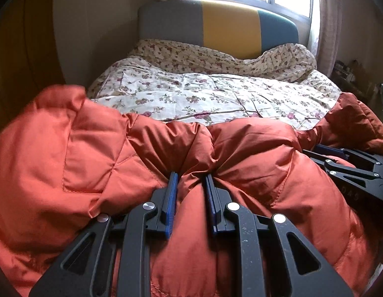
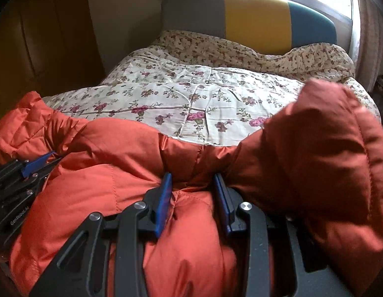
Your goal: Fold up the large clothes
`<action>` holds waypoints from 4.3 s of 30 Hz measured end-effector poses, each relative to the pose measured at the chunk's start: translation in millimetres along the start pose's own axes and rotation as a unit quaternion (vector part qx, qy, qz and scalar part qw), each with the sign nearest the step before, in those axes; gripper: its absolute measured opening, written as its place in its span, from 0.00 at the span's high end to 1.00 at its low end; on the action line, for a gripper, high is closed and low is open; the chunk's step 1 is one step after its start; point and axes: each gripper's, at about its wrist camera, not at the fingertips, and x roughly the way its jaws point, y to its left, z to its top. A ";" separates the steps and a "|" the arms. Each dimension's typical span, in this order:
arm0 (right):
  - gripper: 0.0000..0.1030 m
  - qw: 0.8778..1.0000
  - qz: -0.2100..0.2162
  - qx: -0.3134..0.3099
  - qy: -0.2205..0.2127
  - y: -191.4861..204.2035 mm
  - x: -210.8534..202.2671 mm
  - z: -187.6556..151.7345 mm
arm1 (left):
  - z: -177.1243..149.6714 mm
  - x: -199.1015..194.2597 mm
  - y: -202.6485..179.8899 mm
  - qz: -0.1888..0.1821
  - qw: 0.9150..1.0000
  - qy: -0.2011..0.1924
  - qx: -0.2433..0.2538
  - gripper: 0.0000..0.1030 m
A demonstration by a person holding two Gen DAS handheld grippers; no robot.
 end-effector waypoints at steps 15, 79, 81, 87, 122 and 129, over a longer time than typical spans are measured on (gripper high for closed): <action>0.54 0.996 -0.062 0.062 -0.033 -83.8 -34.5 33.0 | 69.0 2.8 55.6 0.149 0.988 -0.007 -0.026 0.35; 0.84 0.999 0.035 -0.006 0.005 83.1 -50.5 -112.1 | -147.6 -86.6 138.9 -0.089 0.889 -0.061 -0.445 0.48; 0.84 0.999 0.035 -0.006 0.004 82.1 -50.0 -113.0 | -143.5 -92.2 142.6 -0.099 0.878 -0.073 -0.463 0.61; 0.85 0.999 0.034 0.003 -0.002 78.9 -49.0 -113.3 | -106.4 -139.7 105.5 -0.081 0.914 -0.150 -0.369 0.77; 0.52 0.977 -0.103 0.172 -0.068 -101.4 -188.3 -161.2 | -50.8 -173.8 -164.7 -0.119 0.965 -0.230 0.047 0.77; 0.52 0.971 -0.115 0.190 -0.088 -135.0 -215.8 -160.0 | -70.6 -122.1 -223.8 -0.145 0.965 -0.162 0.149 0.75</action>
